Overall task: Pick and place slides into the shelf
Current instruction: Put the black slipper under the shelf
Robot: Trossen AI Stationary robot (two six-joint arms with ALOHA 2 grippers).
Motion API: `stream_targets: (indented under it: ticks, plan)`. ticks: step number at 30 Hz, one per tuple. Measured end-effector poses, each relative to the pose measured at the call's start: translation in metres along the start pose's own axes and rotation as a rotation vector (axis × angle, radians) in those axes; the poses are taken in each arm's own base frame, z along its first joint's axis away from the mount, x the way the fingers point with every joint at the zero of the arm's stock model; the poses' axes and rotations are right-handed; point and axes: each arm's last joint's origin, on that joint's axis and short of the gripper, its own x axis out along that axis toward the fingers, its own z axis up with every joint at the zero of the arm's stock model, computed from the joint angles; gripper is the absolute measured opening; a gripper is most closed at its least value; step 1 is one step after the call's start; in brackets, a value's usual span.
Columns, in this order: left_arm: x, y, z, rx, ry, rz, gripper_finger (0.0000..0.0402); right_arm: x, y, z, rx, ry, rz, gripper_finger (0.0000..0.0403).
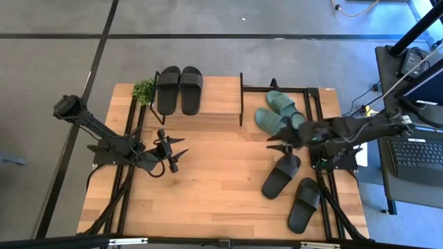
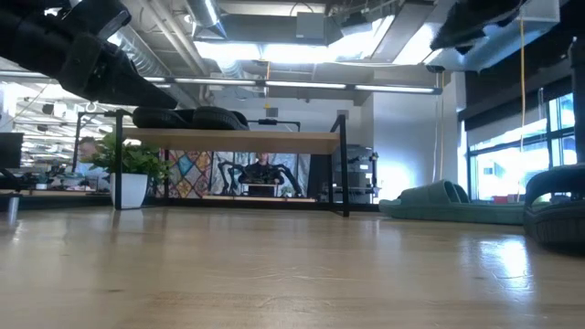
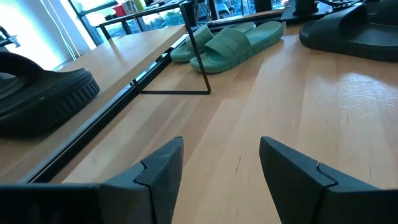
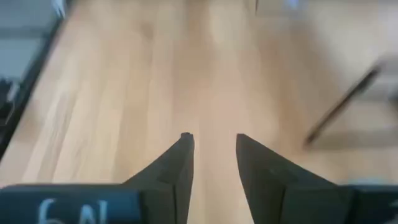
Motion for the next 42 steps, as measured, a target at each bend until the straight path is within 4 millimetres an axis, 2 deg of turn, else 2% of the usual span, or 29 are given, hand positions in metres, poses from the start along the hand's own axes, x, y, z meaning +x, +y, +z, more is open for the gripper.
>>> stream_targets:
  ticks: [7, 12, 15, 19, 26, 33, 42]
  plan:
    - [0.0, 0.0, 0.0, 0.003, 0.0, 0.0, 0.0204, 0.021, 0.037, 0.008, 0.309, 0.513, -0.068, 0.0122]
    - [0.0, 0.0, 0.0, 0.027, 0.0, 0.0, 0.0204, 0.03, 0.077, -0.004, 0.421, 0.705, -0.068, 0.0122]
    - [0.0, 0.0, 0.0, 0.027, 0.0, 0.0, 0.0204, 0.028, 0.095, -0.013, 0.403, 0.79, -0.006, 0.0122]
    - [0.0, 0.0, 0.0, 0.027, 0.0, 0.0, 0.0204, 0.023, 0.102, -0.018, 0.379, 0.837, 0.017, 0.0122]
    - [0.0, 0.0, 0.0, 0.081, 0.0, 0.001, 0.0204, 0.016, 0.098, -0.024, 0.426, 0.909, -0.074, 0.0122]
    - [0.0, 0.0, 0.001, 0.155, -0.006, 0.001, 0.0204, 0.021, 0.099, -0.019, 0.484, 0.86, -0.045, 0.0122]
    - [0.0, 0.0, 0.003, 0.264, -0.018, 0.001, 0.0204, 0.028, 0.106, -0.01, 0.667, 0.785, -0.001, 0.0136]
